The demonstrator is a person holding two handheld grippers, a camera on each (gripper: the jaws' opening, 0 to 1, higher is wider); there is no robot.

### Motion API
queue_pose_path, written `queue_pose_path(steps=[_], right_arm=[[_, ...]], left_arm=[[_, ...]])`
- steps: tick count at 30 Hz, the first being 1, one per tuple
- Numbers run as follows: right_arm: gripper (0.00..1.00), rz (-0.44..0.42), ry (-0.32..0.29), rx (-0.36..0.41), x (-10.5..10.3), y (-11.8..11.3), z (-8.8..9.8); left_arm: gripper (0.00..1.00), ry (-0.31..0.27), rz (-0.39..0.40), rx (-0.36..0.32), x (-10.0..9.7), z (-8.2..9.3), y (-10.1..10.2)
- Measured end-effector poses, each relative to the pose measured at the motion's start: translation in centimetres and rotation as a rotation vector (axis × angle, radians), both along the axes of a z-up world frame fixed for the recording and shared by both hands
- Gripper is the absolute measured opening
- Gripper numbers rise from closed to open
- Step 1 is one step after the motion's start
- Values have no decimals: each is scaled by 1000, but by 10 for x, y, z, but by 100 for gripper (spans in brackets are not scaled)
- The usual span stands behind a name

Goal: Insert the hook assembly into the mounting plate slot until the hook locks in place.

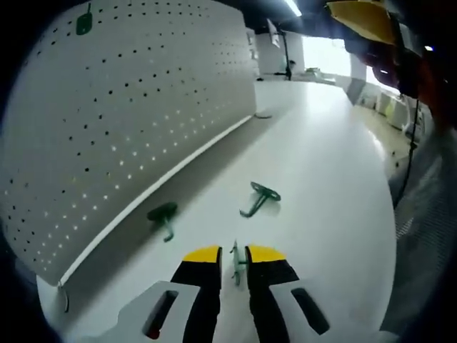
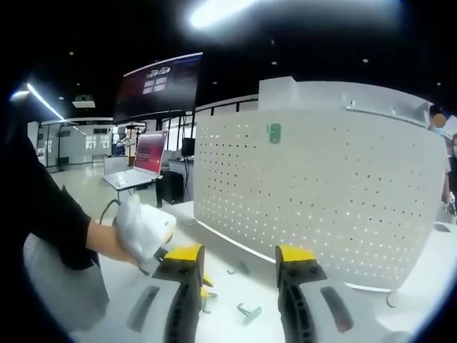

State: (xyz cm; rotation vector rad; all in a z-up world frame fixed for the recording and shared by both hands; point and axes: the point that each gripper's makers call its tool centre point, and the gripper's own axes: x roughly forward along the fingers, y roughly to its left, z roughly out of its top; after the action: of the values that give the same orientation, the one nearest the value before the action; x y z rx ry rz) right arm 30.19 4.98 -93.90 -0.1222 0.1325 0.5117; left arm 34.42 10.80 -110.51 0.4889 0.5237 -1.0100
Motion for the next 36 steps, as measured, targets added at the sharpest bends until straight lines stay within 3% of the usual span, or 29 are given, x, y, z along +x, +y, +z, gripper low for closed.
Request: queue_pose_path(steps=[19,36], right_arm=[[37,8,-1,18,1,-1,2],[37,16,7,20,2,-2,0]], left_arm=[[4,-69,-61,164,1,-13,-3],[2,-84,-61,178,3,-8,1]])
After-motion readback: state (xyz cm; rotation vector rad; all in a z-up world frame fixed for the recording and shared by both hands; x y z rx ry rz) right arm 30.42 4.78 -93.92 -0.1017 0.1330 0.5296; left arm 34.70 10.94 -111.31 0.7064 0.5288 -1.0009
